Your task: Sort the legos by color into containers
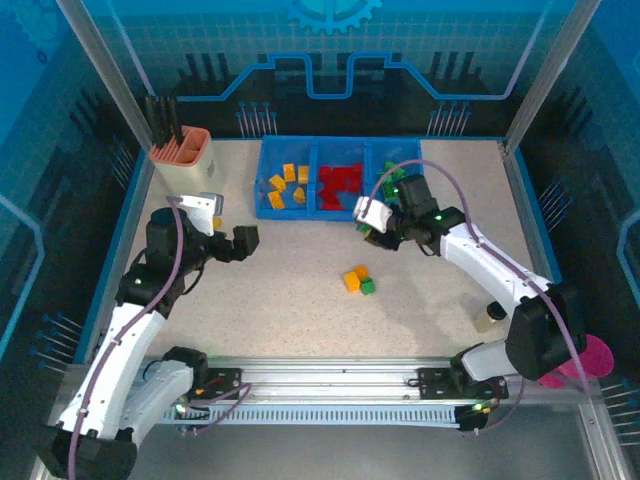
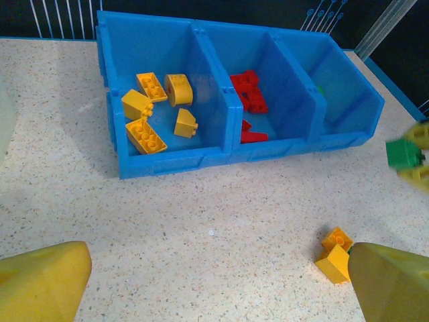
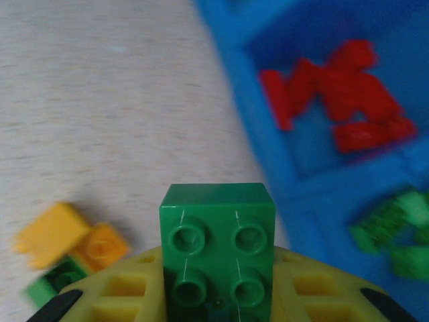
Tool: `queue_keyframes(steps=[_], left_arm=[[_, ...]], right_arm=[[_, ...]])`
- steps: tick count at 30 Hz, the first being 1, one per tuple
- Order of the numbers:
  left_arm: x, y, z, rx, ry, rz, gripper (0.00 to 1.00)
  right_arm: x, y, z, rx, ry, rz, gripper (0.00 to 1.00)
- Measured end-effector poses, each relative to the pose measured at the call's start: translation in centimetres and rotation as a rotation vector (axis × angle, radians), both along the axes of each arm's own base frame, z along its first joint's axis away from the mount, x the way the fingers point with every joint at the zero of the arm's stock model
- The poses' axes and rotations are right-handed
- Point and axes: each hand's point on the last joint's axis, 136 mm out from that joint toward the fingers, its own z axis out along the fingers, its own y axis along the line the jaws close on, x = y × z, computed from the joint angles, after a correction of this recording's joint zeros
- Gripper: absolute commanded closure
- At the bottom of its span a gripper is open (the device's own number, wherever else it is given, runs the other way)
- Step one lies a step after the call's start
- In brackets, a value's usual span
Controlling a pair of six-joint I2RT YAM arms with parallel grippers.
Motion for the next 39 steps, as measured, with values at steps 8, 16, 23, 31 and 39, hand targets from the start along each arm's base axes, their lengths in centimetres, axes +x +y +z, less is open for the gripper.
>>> queue_keyframes(steps=[8,16,23,31,39], left_arm=[[0.1,-0.1,-0.1,-0.001,0.006,-0.002,0.01],[0.1,-0.2,-0.3,-0.003,0.013,-0.009,0.01],[0.0,-0.2,-0.1,-0.004,0.003,-0.009,0.01],[0.0,-0.2,-0.1,-0.004,0.003,-0.008,0.01],[0.0,-0.2,-0.1,-0.005,0.004,-0.009,0.01]], right_arm=[[8.6,-4.8,-1.1,-0.029,-0.061,-0.237,0.75],[16.0,-6.1,-3.3,-0.081,-0.075,-0.296,0.71],[18.5,-6.8,-5.4,-0.118,-0.059,-0.312,0.64],[18.7,-7.2,-6.4,-0.140,-0.034,-0.312,0.51],[17.8,-7.9,-6.7,-0.138,-0.021,-0.347,0.41]])
